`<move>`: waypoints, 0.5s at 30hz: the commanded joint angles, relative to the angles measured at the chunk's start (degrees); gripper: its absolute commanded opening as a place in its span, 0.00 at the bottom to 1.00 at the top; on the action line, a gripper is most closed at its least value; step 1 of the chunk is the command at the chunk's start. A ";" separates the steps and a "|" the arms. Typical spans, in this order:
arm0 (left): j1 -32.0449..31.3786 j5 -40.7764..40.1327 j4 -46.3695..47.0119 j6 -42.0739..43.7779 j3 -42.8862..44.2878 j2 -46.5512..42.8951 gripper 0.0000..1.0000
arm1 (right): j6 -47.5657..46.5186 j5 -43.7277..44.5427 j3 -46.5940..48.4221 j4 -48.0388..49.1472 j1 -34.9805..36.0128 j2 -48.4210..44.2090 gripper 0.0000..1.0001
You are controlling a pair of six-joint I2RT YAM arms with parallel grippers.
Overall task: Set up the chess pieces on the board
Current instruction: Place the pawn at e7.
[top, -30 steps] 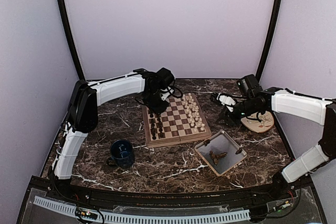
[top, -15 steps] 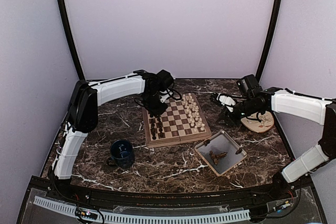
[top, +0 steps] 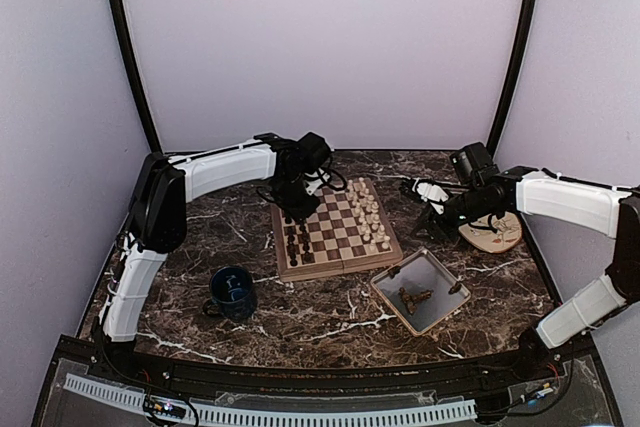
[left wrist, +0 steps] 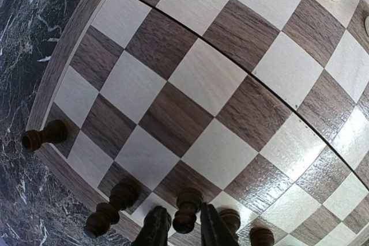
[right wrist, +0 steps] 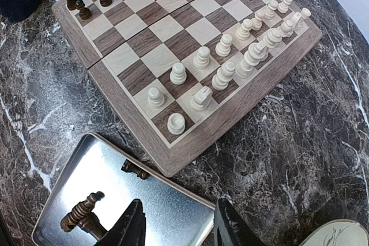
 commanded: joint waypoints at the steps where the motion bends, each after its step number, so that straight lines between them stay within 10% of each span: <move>1: 0.34 -0.27 0.66 1.10 -0.41 -3.43 0.23 | -0.53 0.07 -0.16 -0.02 -0.36 0.51 0.42; 15: 0.18 -0.09 1.40 0.48 4.48 -9.29 0.25 | -2.19 2.05 3.85 -7.49 -0.50 -3.68 0.42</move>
